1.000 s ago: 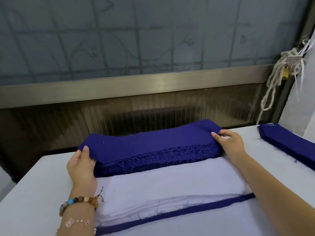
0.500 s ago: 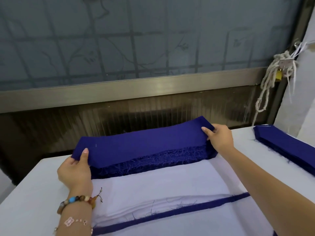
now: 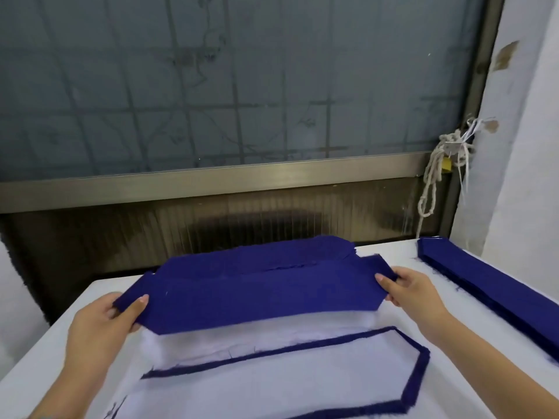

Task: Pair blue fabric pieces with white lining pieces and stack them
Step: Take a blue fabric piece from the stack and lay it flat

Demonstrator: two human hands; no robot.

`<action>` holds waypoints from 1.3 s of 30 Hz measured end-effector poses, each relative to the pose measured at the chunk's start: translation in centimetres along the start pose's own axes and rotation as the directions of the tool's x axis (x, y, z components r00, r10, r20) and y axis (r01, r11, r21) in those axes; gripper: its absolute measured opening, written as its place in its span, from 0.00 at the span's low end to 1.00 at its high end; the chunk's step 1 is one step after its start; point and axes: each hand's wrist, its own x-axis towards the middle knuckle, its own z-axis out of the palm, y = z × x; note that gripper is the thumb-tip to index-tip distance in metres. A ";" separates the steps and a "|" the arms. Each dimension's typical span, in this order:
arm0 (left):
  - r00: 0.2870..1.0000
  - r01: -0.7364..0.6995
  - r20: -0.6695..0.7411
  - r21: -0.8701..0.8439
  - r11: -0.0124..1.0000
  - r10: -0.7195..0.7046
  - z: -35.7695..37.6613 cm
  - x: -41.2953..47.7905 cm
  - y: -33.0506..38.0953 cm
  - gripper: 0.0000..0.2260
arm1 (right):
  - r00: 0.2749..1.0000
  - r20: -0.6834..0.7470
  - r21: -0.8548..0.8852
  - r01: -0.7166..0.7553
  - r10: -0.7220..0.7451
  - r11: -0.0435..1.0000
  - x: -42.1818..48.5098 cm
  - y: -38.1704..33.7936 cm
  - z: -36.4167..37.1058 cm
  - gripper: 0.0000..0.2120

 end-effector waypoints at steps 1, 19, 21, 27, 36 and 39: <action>0.999 0.006 0.033 0.024 1.000 -0.007 -0.7 -0.9 -0.2 0.08 | 1.000 0.013 -0.012 -0.009 0.010 1.000 -1.3 0.5 -0.4 0.04; 0.948 -0.204 0.300 0.334 0.920 0.101 -3.1 -7.0 -7.0 0.09 | 0.985 0.046 -0.367 0.172 -0.166 0.914 -8.9 5.4 -1.9 0.07; 0.948 -0.180 0.308 0.327 0.928 0.075 -3.3 -7.1 -6.7 0.06 | 0.982 0.032 -0.378 0.186 -0.188 0.907 -8.9 5.6 -1.8 0.06; 0.929 -0.151 0.367 0.241 0.959 0.054 -3.7 -8.2 -5.3 0.12 | 0.987 -0.005 -0.363 0.150 -0.163 0.920 -8.4 6.3 -1.7 0.13; 0.935 -0.205 0.330 0.207 0.957 0.129 -4.3 -8.9 -5.2 0.15 | 0.990 -0.038 -0.330 0.118 -0.138 0.937 -8.9 5.9 -1.9 0.14; 0.926 -0.234 0.355 0.264 0.936 0.131 -4.4 -8.6 -6.0 0.14 | 0.988 -0.003 -0.400 0.138 -0.152 0.906 -9.0 6.0 -1.8 0.14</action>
